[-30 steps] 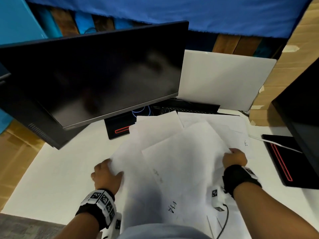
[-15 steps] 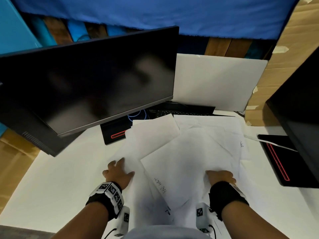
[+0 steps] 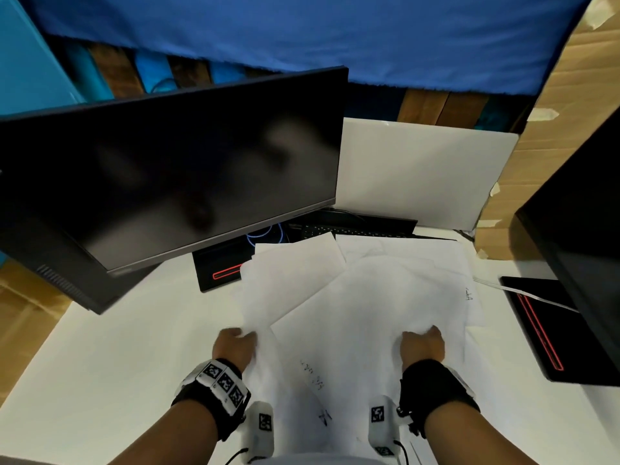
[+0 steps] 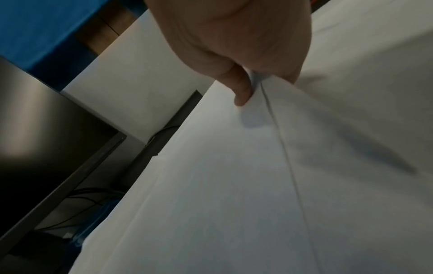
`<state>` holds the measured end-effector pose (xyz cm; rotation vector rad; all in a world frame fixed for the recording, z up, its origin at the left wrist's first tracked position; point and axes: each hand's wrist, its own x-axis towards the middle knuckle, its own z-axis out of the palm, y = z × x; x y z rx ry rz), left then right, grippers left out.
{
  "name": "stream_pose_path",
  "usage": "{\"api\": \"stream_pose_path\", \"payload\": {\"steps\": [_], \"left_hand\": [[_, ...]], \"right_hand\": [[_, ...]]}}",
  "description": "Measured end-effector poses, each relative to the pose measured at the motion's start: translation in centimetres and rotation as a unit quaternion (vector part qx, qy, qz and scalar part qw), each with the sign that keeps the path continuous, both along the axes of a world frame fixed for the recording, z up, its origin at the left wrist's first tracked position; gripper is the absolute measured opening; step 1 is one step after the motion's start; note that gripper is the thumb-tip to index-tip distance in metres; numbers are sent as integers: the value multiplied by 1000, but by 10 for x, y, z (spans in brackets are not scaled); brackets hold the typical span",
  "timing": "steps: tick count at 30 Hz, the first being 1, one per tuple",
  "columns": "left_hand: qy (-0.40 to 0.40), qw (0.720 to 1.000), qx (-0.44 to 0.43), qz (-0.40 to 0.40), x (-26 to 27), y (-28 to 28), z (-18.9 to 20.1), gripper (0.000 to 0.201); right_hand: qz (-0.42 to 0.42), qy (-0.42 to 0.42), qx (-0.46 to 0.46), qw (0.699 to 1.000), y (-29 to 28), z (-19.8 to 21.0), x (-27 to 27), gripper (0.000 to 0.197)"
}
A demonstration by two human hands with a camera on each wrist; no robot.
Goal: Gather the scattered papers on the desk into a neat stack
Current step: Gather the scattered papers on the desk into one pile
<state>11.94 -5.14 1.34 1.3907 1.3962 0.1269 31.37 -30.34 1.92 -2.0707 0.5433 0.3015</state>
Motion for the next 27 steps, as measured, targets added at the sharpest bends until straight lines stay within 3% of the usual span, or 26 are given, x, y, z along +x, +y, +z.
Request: {"api": "stream_pose_path", "payload": {"steps": [1,3,9,11,14,19,21,23,25,27], "left_hand": [[5,999,7,-35,0,-4,2,23],[28,995,48,-79,4,-6,1,47],[-15,986,142,-89,15,-13,6,28],[-42,984,126,-115,21,-18,10,10],[-20,988,114,-103,27,-15,7,36],[55,987,82,-127,21,10,1,38],[39,988,71,-132,17,10,1,28],[11,991,74,-112,15,2,5,18],[-19,995,54,-87,14,-10,12,29],[-49,997,-3,-60,13,-20,20,55]], "right_hand": [[22,-17,-22,999,0,3,2,39],[77,-46,-63,994,3,8,14,32],[210,-32,-52,976,21,11,42,28],[230,-22,-46,972,29,9,41,29],[252,-19,-41,967,37,6,36,28],[304,-17,-9,953,45,12,22,21],[323,-3,17,946,54,14,11,14],[348,10,37,937,66,11,-3,28],[391,24,40,919,79,9,-18,41],[420,31,53,905,88,8,-30,45]]}}
